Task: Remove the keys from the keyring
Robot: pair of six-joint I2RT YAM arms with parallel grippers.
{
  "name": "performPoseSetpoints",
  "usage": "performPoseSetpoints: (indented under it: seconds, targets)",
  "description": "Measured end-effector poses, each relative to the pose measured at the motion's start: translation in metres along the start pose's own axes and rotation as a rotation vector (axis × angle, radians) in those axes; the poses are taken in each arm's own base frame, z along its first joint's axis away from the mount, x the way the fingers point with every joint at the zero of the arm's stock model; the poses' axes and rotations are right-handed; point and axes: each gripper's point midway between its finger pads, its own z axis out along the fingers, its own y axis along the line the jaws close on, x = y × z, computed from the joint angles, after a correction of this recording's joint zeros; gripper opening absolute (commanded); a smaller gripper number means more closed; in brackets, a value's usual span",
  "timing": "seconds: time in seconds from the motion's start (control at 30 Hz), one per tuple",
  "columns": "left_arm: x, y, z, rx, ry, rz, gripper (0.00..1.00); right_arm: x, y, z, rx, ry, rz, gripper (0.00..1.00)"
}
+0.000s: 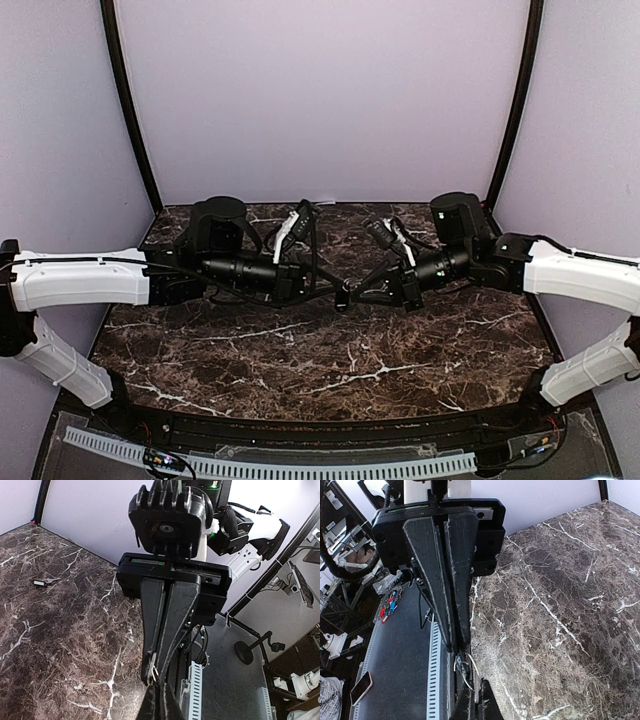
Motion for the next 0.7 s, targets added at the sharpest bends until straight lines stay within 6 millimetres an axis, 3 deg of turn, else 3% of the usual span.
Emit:
performPoseSetpoints:
  seconds: [0.27, 0.7]
  targets:
    - [0.000, 0.003, 0.000, -0.017, -0.005, 0.042, 0.00, -0.001, 0.004, 0.001, -0.023, -0.001, 0.028, 0.00]
    - [0.014, 0.028, 0.001, -0.184, -0.012, 0.165, 0.00, 0.004, -0.003, 0.007, -0.013, 0.017, 0.096, 0.00]
